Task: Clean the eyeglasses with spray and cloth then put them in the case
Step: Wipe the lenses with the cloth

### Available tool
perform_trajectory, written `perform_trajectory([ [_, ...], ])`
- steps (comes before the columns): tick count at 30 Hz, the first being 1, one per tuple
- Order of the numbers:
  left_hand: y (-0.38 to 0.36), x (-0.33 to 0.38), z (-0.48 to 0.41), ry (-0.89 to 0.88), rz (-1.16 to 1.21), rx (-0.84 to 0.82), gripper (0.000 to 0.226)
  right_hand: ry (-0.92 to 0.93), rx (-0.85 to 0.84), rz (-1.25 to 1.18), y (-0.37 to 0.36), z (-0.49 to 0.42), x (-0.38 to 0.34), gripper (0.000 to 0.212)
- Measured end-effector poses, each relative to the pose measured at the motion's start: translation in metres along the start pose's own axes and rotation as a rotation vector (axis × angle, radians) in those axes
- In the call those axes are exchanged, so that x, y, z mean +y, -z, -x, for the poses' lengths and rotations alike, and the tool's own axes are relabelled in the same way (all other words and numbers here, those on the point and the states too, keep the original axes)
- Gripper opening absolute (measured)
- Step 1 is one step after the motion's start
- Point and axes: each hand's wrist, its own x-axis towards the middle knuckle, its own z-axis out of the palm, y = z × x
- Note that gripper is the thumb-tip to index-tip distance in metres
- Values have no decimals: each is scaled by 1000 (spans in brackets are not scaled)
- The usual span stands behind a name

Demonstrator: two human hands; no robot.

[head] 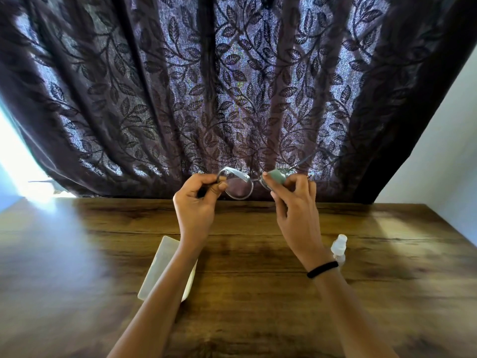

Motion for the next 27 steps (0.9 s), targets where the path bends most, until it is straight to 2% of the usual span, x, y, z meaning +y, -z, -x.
perform_trajectory([
  [3,0,0,-1,-9,5,2,31,27,31,-1,1,0,0,46],
  [8,1,0,0,-15,17,4,35,33,131,-9,3,2,-1,32],
  [12,2,1,0,-19,13,-13,35,-20,155,7,3,3,3,29],
  [15,1,3,-1,-16,9,-9,35,-46,139,15,4,2,5,34],
  [22,-1,5,-3,-21,-6,-9,25,23,64,-43,3,1,2,43],
  [27,1,3,-2,-3,11,-17,28,25,8,-45,1,0,2,44],
])
